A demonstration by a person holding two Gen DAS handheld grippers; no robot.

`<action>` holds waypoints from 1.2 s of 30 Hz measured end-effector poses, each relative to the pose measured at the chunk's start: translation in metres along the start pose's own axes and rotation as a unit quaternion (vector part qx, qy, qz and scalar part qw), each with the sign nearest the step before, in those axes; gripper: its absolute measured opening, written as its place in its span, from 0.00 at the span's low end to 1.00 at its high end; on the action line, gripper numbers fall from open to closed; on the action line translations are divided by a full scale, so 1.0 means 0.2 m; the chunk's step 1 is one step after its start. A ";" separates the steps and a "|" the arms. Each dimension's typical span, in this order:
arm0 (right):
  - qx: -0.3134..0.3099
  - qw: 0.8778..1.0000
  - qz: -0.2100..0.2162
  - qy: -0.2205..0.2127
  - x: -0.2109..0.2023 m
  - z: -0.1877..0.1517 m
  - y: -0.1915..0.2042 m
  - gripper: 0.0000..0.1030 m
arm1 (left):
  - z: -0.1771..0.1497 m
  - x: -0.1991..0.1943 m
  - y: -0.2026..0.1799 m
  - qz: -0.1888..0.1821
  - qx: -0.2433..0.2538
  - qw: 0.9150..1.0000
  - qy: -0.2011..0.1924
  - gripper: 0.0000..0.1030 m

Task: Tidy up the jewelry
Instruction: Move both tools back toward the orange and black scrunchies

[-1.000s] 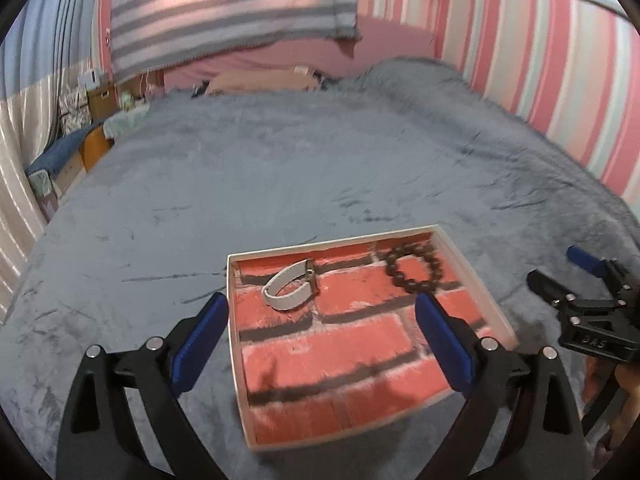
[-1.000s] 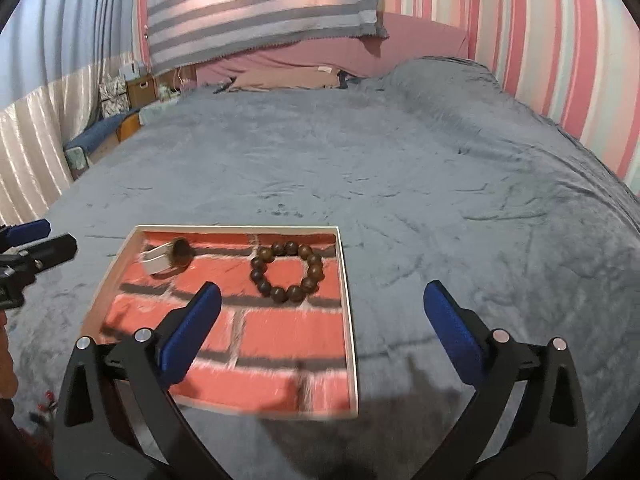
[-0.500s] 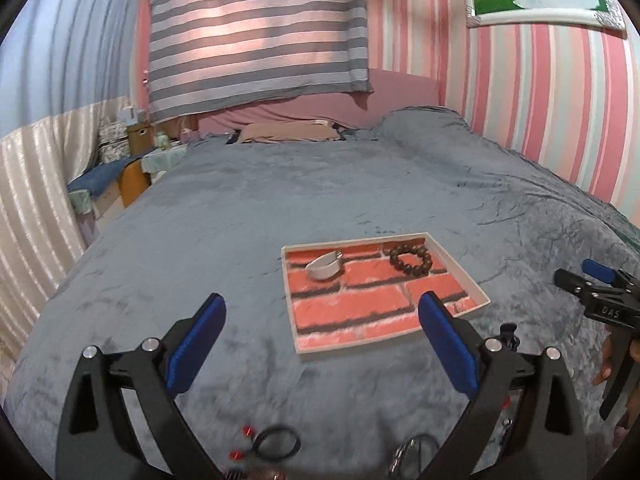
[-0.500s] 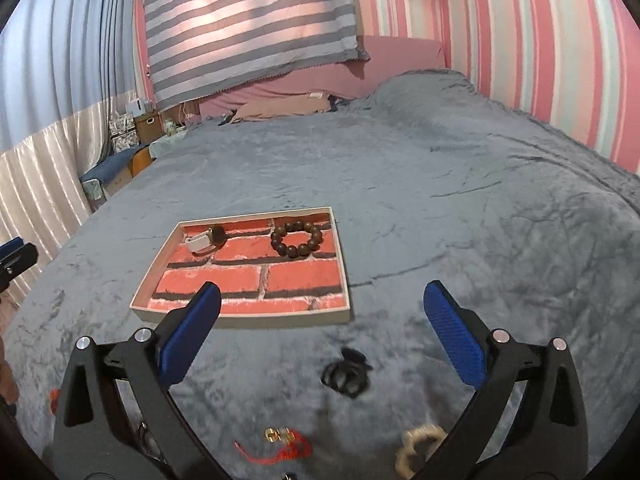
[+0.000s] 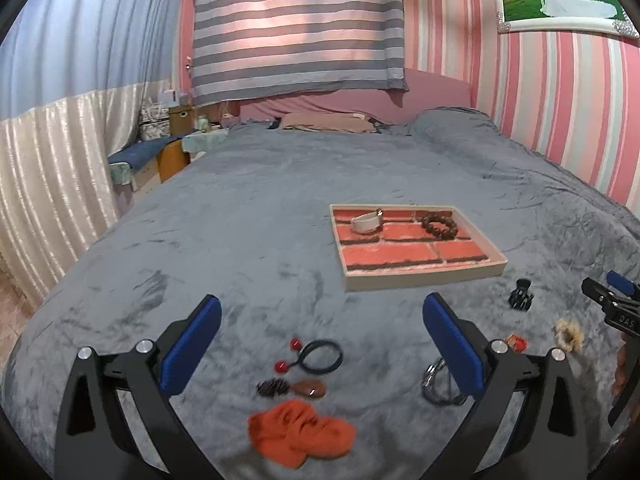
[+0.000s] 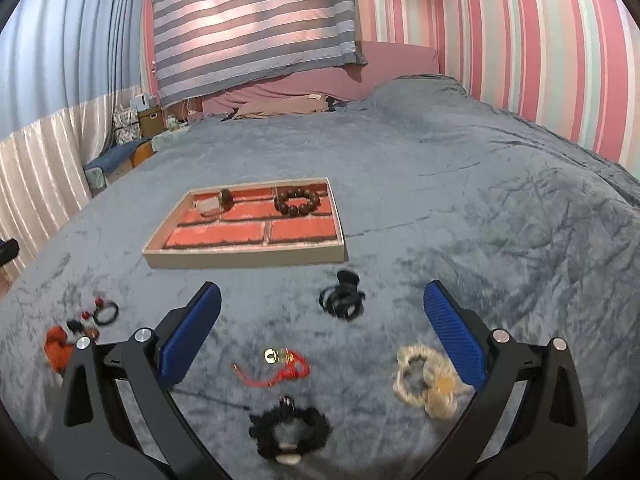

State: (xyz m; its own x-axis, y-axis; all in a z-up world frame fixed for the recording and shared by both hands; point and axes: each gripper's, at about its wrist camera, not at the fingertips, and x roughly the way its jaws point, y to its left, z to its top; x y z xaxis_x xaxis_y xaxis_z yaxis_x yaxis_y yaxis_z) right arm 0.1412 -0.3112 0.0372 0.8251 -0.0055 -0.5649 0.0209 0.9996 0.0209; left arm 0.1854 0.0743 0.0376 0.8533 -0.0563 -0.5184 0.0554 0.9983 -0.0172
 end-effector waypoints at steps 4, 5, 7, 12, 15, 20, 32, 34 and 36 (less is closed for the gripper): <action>-0.025 0.999 -0.020 -0.003 -0.03 -0.11 0.03 0.96 | -0.12 -0.03 0.02 0.006 0.004 1.000 0.008 0.96; -0.028 0.999 -0.022 -0.003 -0.04 -0.13 0.04 0.96 | -0.14 -0.03 0.03 0.005 0.005 1.000 0.012 0.96; -0.032 0.999 -0.024 0.000 -0.05 -0.18 0.04 0.96 | -0.20 -0.03 0.05 0.003 0.003 1.000 0.021 0.96; -0.035 0.999 -0.030 0.017 -0.04 -0.28 0.03 0.96 | -0.32 0.02 0.06 0.019 0.006 0.999 0.040 0.96; -0.044 0.998 -0.038 0.021 -0.03 -0.33 0.04 0.96 | -0.37 0.04 0.08 0.021 0.006 0.999 0.048 0.96; -0.050 0.997 -0.043 0.033 -0.01 -0.38 0.04 0.96 | -0.45 0.09 0.10 0.009 -0.001 0.998 0.066 0.96; -0.043 0.996 -0.046 0.064 0.09 -0.45 0.03 0.96 | -0.53 0.20 0.07 0.016 0.015 0.996 0.086 0.96; -0.039 0.996 -0.044 0.070 0.11 -0.46 0.02 0.96 | -0.53 0.21 0.07 0.013 0.014 0.996 0.087 0.96; -0.036 0.995 -0.043 0.079 0.13 -0.48 0.02 0.96 | -0.53 0.22 0.07 0.012 0.016 0.996 0.090 0.96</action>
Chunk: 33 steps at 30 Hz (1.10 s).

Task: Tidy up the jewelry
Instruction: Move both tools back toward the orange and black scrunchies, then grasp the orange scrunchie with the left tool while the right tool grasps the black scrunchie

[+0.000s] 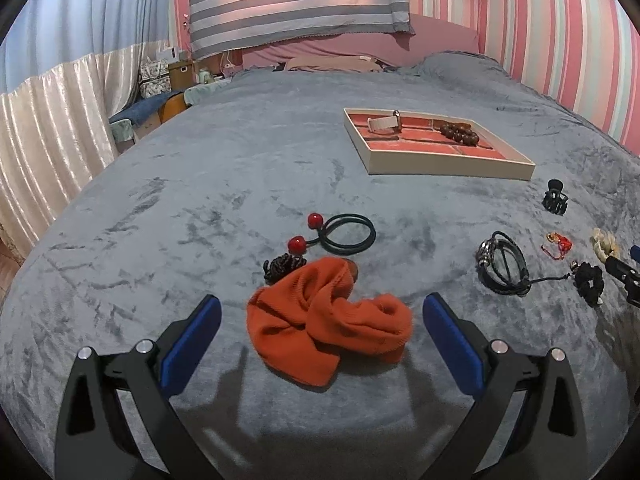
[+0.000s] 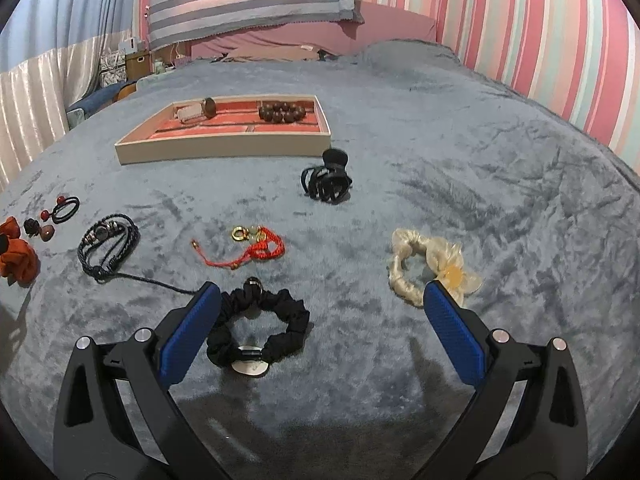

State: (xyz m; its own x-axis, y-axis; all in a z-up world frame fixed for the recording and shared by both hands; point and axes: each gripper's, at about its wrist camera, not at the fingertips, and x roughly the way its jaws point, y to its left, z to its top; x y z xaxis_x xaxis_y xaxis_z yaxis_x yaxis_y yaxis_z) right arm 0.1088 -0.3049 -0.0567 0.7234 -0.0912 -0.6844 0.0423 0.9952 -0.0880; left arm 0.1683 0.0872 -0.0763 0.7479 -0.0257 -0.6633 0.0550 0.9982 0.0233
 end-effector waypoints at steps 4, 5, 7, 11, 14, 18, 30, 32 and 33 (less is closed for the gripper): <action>-0.002 1.000 0.003 0.012 0.04 -0.02 0.00 0.93 | -0.01 0.03 -0.01 -0.001 0.001 1.000 0.005 0.96; -0.005 1.000 0.003 0.014 0.04 -0.02 0.01 0.93 | -0.01 0.04 0.00 -0.001 -0.002 1.000 0.009 0.96; -0.010 1.000 -0.002 0.019 0.06 -0.03 0.01 0.92 | -0.02 0.06 0.00 -0.003 -0.005 1.000 0.013 0.96; -0.005 0.999 -0.001 0.035 0.10 -0.04 0.00 0.83 | -0.02 0.09 0.01 -0.007 -0.010 1.000 0.021 0.95; -0.005 0.999 0.001 0.048 0.13 -0.04 0.00 0.80 | -0.03 0.10 0.01 -0.007 -0.006 1.000 0.020 0.95; -0.009 0.998 0.005 0.055 0.14 -0.05 0.01 0.79 | -0.02 0.11 0.02 -0.013 -0.011 1.000 0.023 0.93; -0.002 0.996 0.034 0.085 0.22 -0.05 0.01 0.55 | -0.03 0.17 0.06 -0.049 -0.031 0.997 0.047 0.62; -0.005 0.996 0.039 0.085 0.22 -0.05 0.02 0.50 | -0.03 0.18 0.06 -0.057 -0.032 0.997 0.049 0.59; -0.008 0.996 0.039 0.085 0.22 -0.06 0.02 0.49 | -0.04 0.18 0.05 -0.059 -0.033 0.997 0.049 0.57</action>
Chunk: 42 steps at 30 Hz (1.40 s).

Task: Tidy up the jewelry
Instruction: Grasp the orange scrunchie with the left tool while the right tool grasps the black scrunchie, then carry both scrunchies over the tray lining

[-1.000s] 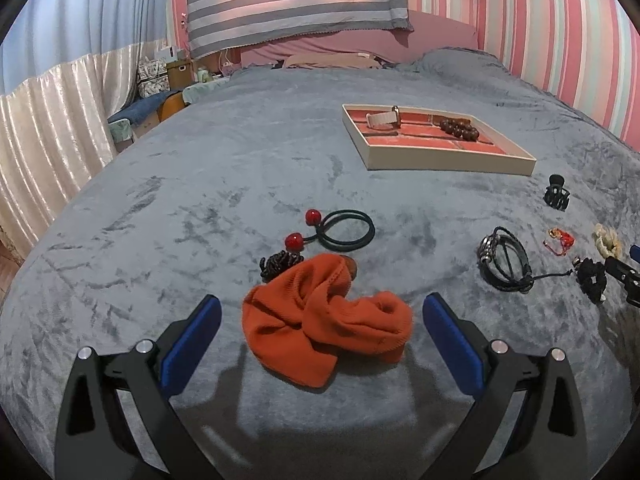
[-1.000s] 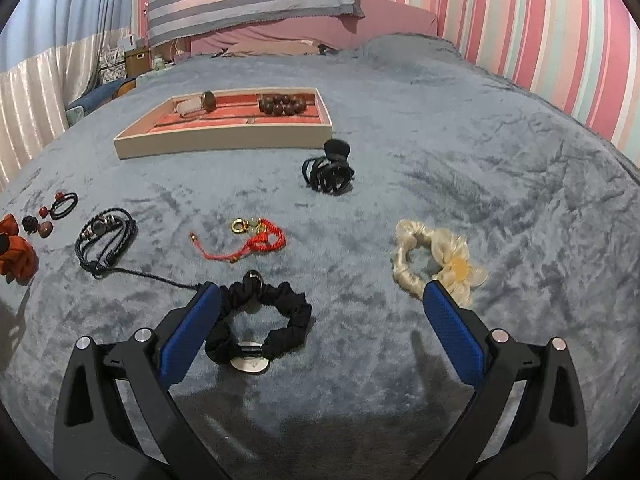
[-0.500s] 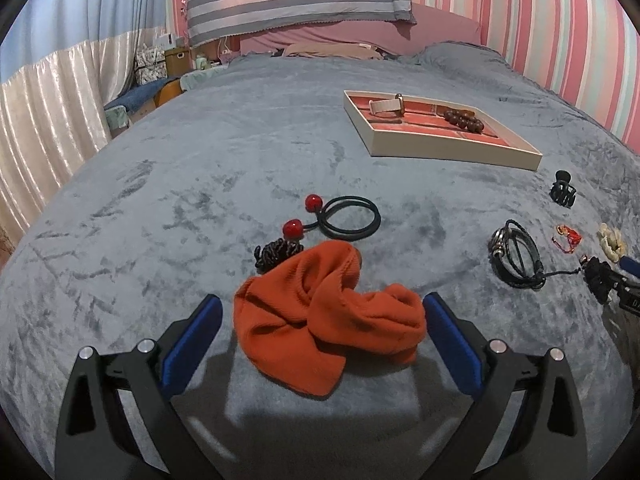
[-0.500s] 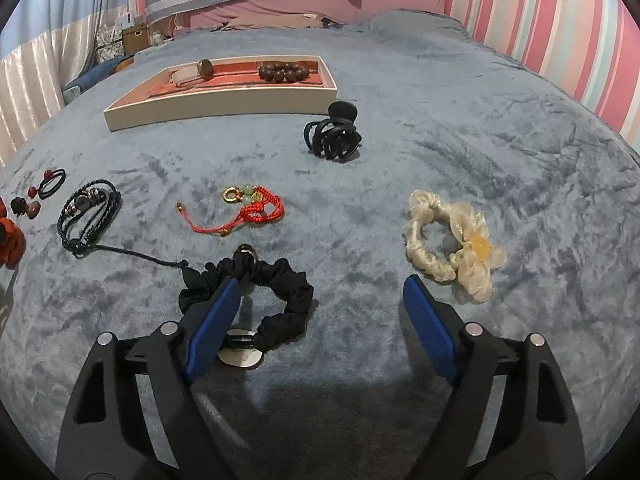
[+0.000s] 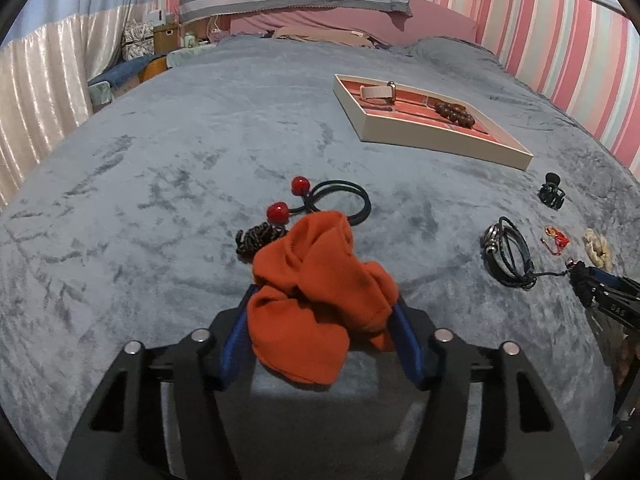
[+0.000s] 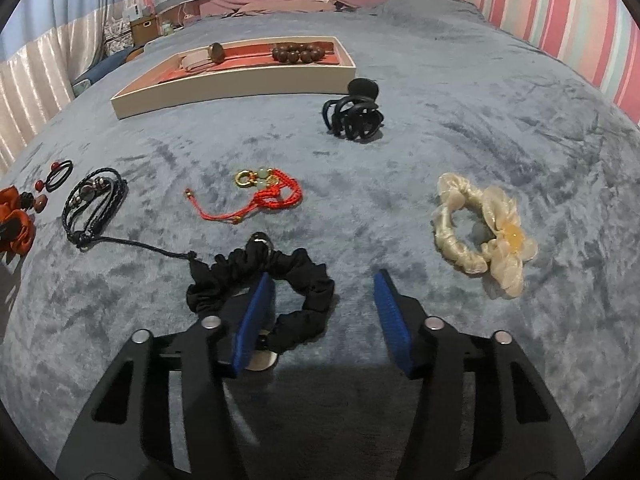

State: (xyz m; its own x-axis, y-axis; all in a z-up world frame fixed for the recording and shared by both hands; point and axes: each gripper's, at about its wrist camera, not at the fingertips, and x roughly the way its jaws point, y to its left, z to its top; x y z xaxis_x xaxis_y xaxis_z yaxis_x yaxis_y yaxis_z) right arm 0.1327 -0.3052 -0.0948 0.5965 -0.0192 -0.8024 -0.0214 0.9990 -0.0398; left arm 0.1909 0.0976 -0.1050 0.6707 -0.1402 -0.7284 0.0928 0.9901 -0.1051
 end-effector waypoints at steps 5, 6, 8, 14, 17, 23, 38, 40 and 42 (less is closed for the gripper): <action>-0.005 1.000 0.007 0.000 0.00 0.00 0.01 0.40 | -0.01 0.00 0.00 -0.010 -0.002 1.000 0.000 0.50; -0.005 1.000 0.009 0.000 0.00 0.00 0.01 0.40 | -0.01 0.00 0.01 -0.012 -0.004 1.000 0.000 0.49; -0.007 1.000 0.010 -0.001 0.00 0.00 0.02 0.37 | -0.01 0.00 0.02 -0.018 -0.011 1.000 0.000 0.45; -0.009 1.000 0.016 -0.003 0.00 0.00 0.02 0.26 | -0.01 -0.02 0.02 -0.024 -0.016 1.000 -0.006 0.38; -0.008 1.000 0.016 -0.005 0.00 0.00 0.02 0.21 | -0.01 -0.03 0.01 -0.020 -0.012 1.000 -0.010 0.36; -0.003 1.000 0.019 -0.007 -0.01 0.00 0.01 0.18 | -0.02 -0.05 -0.01 -0.015 -0.004 1.000 -0.016 0.34; -0.007 0.999 0.021 -0.038 -0.07 0.02 0.02 0.11 | -0.01 -0.09 -0.06 -0.013 0.011 0.999 -0.032 0.26; -0.008 0.999 0.020 -0.050 -0.10 0.03 0.02 0.11 | 0.00 -0.11 -0.07 -0.017 0.011 0.999 -0.035 0.26; -0.008 0.998 0.021 -0.059 -0.12 0.04 0.02 0.11 | 0.02 -0.12 -0.08 -0.017 0.015 0.999 -0.040 0.26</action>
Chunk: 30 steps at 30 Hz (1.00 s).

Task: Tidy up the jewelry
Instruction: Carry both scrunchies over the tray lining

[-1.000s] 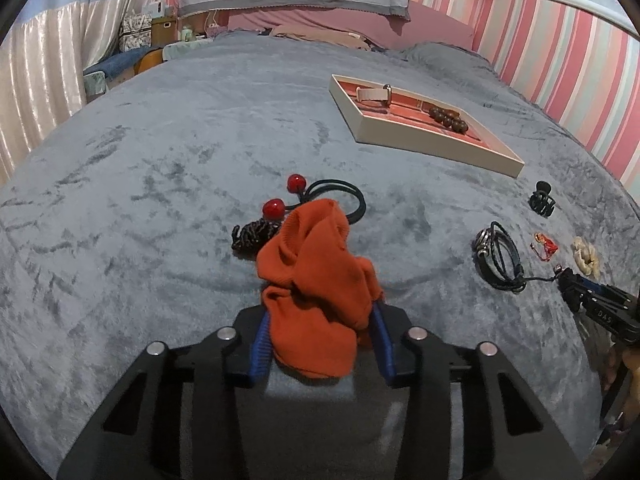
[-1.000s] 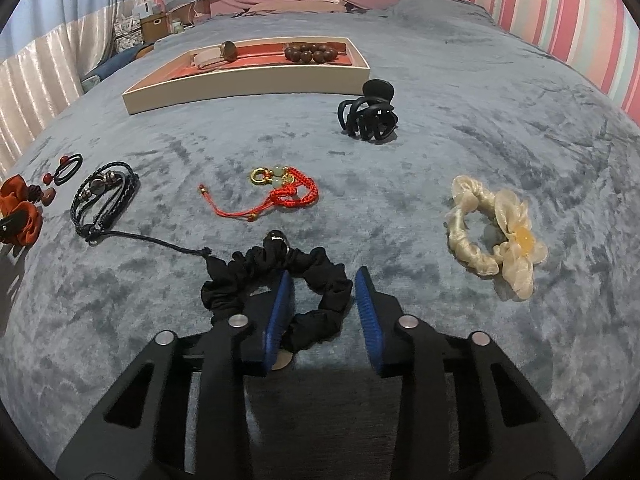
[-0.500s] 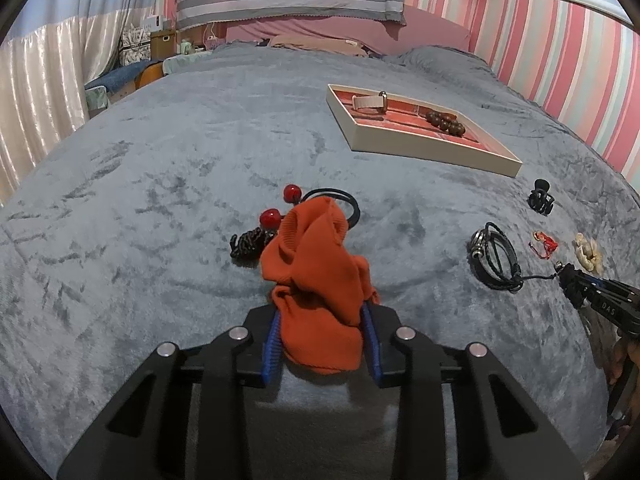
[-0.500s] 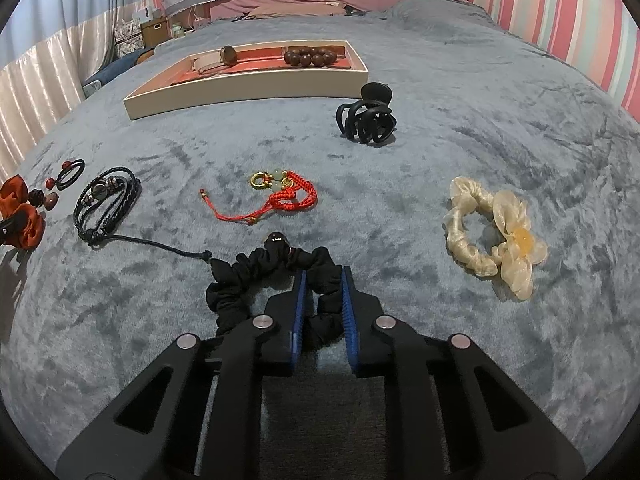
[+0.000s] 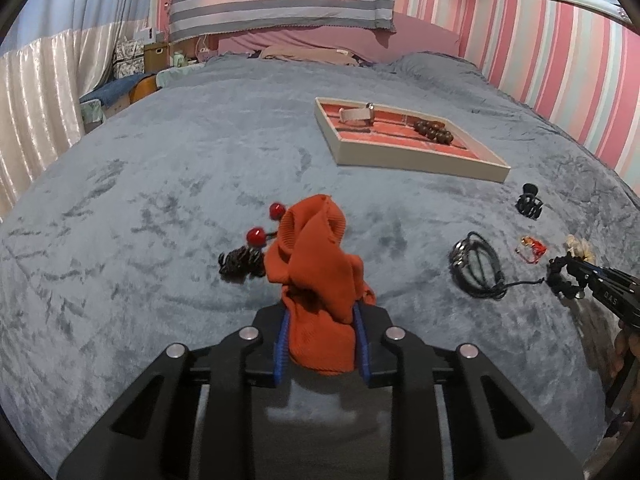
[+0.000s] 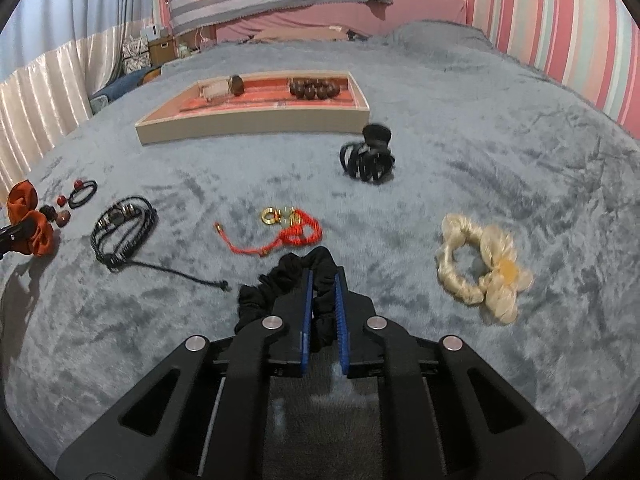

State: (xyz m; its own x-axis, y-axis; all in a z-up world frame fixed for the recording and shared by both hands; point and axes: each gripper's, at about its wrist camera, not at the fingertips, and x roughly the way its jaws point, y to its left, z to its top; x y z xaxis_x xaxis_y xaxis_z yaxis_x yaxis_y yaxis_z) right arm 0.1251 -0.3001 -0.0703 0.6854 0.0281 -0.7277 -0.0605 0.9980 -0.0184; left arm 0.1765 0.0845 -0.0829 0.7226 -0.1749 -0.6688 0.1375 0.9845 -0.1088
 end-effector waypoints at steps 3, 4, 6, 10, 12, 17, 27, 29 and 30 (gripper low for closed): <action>0.003 1.000 0.005 -0.008 -0.02 0.03 0.00 0.11 | 0.05 -0.02 -0.03 0.000 0.005 1.000 -0.010 0.26; 0.004 1.000 0.006 -0.012 -0.02 0.05 -0.01 0.11 | 0.07 -0.03 -0.04 -0.001 0.006 1.000 -0.013 0.26; 0.004 1.000 0.007 -0.019 -0.03 0.09 -0.01 0.11 | 0.13 -0.04 -0.07 -0.001 0.008 1.000 -0.020 0.26; 0.004 0.999 0.010 -0.032 -0.04 0.16 -0.01 0.11 | 0.24 -0.02 -0.12 -0.003 0.013 0.999 -0.029 0.26; 0.006 0.999 0.013 -0.041 -0.05 0.22 -0.02 0.11 | 0.29 -0.01 -0.14 -0.003 0.015 0.999 -0.034 0.26; -0.002 0.998 0.016 -0.068 -0.05 0.40 0.00 0.11 | 0.48 0.05 -0.19 -0.011 0.013 0.999 -0.044 0.26; 0.001 0.995 0.026 -0.092 0.15 0.81 0.01 0.11 | 0.86 0.35 -0.33 -0.033 0.005 0.998 -0.044 0.26; 0.001 0.995 0.024 -0.093 0.22 0.89 0.01 0.11 | 0.92 0.44 -0.35 -0.036 0.005 0.999 -0.038 0.26; 0.000 0.995 0.021 -0.093 0.26 0.93 0.01 0.11 | 0.95 0.49 -0.36 -0.036 0.006 0.999 -0.036 0.26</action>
State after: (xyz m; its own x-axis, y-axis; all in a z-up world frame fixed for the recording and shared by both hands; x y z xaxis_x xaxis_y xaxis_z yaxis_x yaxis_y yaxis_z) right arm 0.2953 -0.2852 0.0202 0.8044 0.0808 -0.5886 -0.0926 0.9957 0.0101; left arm 0.3666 -0.0068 -0.0011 0.7572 -0.2457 -0.6053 0.1984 0.9693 -0.1452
